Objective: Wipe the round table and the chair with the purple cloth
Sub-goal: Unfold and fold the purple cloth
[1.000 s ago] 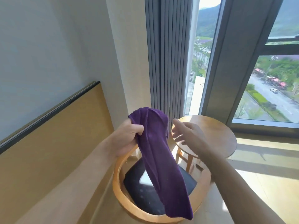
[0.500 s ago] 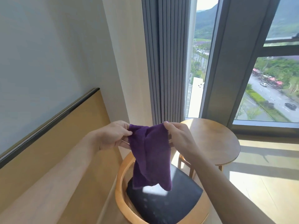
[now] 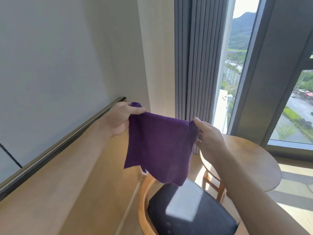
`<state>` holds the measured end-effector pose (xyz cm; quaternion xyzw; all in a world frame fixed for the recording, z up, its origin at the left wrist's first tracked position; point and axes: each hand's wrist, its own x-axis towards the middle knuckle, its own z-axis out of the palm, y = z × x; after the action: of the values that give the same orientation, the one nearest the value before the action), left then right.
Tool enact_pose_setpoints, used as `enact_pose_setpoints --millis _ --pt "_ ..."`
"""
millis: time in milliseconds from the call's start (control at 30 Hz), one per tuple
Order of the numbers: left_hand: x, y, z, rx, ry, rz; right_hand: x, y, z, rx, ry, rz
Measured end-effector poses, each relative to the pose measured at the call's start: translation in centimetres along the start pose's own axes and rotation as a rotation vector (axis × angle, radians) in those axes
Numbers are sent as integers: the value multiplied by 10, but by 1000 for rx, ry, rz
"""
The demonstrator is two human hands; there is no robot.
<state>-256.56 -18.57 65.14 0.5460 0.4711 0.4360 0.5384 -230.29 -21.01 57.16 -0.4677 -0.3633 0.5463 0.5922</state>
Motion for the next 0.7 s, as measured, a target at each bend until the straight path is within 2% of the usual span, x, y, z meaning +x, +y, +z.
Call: enact_pose_setpoints --millis 133,267,367,533,600,700 --pt "-1 24 -23 8 166 98 16 -6 10 23 113 -50" --pt "-5 40 -46 -26 212 143 33 -15 16 57 84 -91" --pt "-7 44 -54 -21 380 214 43 -24 23 -46 75 -160" --pt "-11 39 -68 34 515 328 63 -44 18 -219 116 -241" --pt "-12 37 -73 72 569 381 70 -57 14 -242 90 -223" --pt "-12 36 -77 123 643 445 75 -79 12 -121 -55 -192"
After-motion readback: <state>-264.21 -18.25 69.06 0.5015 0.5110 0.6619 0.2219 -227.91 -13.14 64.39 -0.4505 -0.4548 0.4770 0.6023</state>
